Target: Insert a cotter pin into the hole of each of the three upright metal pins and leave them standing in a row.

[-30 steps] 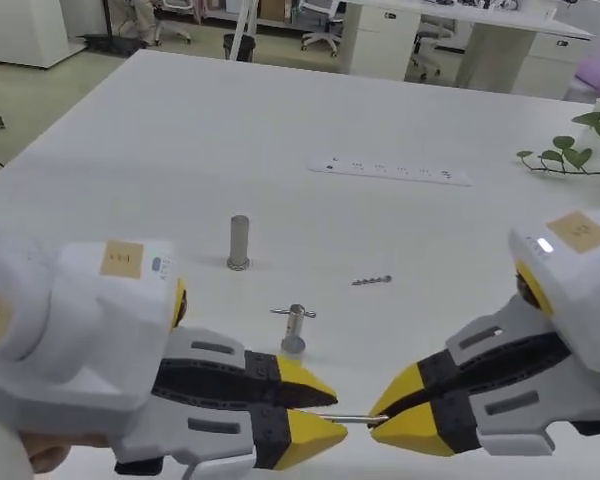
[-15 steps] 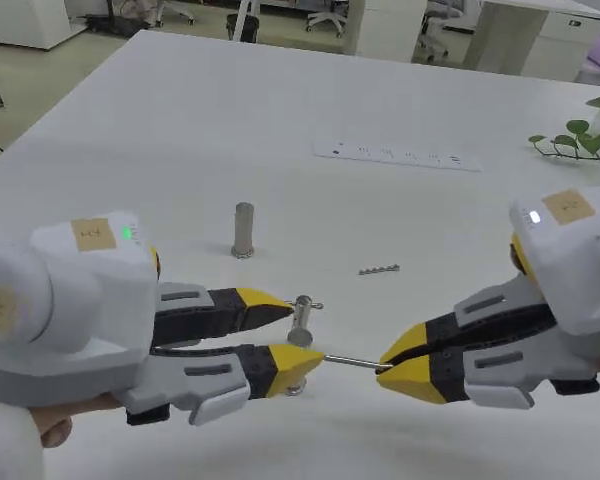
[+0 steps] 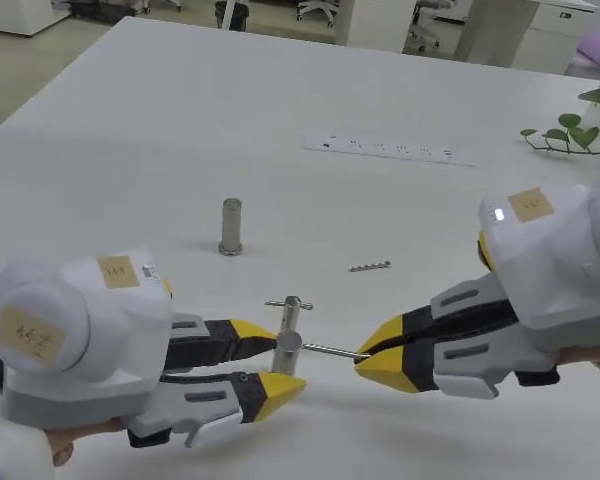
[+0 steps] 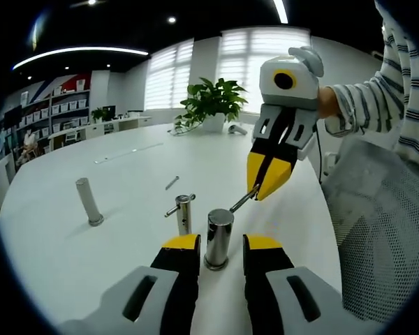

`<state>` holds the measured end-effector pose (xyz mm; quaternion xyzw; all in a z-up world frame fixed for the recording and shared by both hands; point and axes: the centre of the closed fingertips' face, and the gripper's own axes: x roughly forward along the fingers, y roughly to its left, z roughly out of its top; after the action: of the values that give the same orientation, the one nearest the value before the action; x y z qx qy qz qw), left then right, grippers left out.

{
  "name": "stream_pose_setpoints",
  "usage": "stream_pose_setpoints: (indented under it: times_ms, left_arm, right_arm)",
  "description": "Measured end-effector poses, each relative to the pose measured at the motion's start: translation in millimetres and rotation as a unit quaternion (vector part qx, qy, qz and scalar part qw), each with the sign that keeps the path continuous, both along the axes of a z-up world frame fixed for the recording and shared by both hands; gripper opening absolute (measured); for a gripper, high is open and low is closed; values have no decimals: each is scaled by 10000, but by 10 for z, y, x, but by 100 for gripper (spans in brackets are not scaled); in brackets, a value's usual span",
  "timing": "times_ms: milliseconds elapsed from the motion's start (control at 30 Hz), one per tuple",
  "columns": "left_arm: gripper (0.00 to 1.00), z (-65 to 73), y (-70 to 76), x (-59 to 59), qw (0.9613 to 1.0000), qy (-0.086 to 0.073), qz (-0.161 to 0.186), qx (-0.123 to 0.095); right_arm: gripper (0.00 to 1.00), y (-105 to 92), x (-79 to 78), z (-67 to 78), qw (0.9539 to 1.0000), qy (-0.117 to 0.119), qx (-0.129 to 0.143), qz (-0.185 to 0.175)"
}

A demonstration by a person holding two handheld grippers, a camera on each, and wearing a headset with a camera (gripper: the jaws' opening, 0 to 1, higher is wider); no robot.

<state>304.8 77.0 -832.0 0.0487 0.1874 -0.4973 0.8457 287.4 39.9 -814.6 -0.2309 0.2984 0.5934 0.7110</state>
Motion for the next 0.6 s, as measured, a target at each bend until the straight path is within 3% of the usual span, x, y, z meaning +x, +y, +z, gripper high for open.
stream_pose_setpoints:
  times_ms: [100, 267, 367, 600]
  left_arm:
    - [15, -30, -12, 5, 10000, 22, -21, 14]
    - [14, -53, -16, 15, 10000, 23, -48, 43]
    - [12, -62, -3, 33, 9999, 159, 11, -12]
    - [12, -71, -1, 34, 9998, 183, 49, -39]
  right_arm:
    - [4, 8, 2, -13, 10000, 13, -17, 18]
    - [4, 17, 9, -28, 10000, 27, -40, 58]
    - [4, 26, 18, -40, 10000, 33, -46, 72]
    - [4, 84, 28, -57, 10000, 46, 1, 79]
